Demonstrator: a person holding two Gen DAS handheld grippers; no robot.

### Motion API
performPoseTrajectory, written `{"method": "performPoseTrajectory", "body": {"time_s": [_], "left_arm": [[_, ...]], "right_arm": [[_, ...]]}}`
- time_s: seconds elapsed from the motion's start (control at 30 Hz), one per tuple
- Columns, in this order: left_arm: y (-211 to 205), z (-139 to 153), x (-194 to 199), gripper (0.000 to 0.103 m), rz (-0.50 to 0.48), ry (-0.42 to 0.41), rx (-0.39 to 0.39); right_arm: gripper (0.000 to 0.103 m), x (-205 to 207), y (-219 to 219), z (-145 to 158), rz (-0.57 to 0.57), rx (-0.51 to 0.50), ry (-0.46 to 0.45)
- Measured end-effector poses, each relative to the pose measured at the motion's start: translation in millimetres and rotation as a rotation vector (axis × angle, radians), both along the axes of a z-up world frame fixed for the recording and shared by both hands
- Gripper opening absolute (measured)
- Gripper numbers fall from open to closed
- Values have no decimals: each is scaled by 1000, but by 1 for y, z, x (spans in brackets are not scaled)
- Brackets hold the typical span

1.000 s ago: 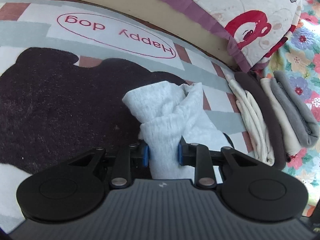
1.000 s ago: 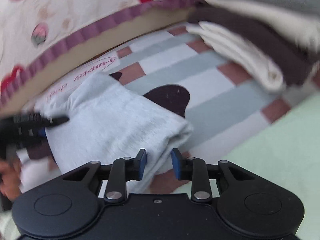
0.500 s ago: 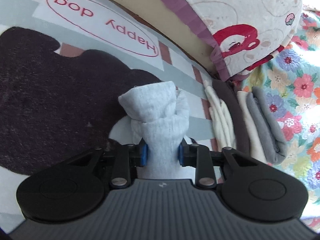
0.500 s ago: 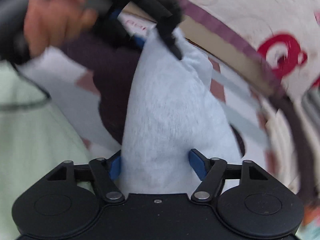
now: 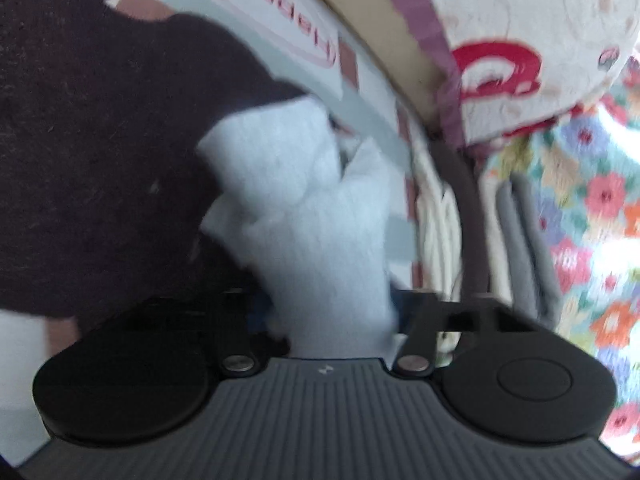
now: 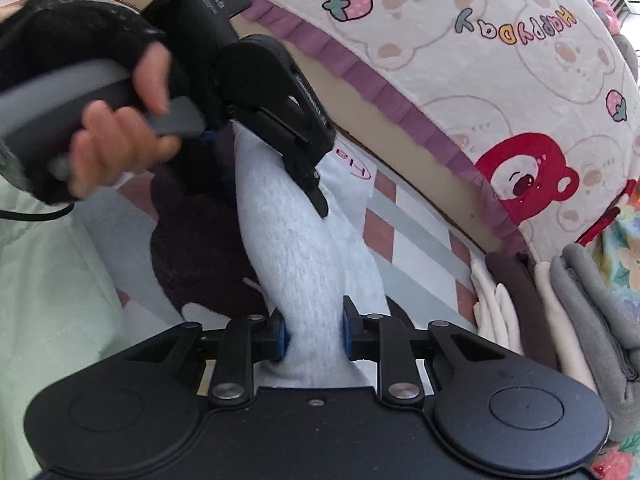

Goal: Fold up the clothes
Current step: 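Lift the folded grey T-shirt with both grippers and carry it toward the clothes stack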

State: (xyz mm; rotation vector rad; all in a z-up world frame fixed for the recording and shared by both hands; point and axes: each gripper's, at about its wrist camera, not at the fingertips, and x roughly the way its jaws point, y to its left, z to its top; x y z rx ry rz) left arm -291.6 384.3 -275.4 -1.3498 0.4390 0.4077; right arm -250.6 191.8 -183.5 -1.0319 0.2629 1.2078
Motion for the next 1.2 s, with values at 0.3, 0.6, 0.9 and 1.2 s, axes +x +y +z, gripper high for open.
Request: {"method": "performPoseTrajectory", "body": {"time_s": [0.3,0.6,0.9,1.2], "left_arm": [[-3,39,9,24,-5,-19,101],[-9,76,-35,24,58,49,144],[-16,86,-136,23,178,-64,125],[-15,91,-213,24,228,-200,161]], "right_arm": [[71,-4,-14,-32,18,-3,-84],[21,-18,-31,47,18,106,71],[20,-38,-24,104,176,119,260],[20,-66,24,146,449,-79,149]]}}
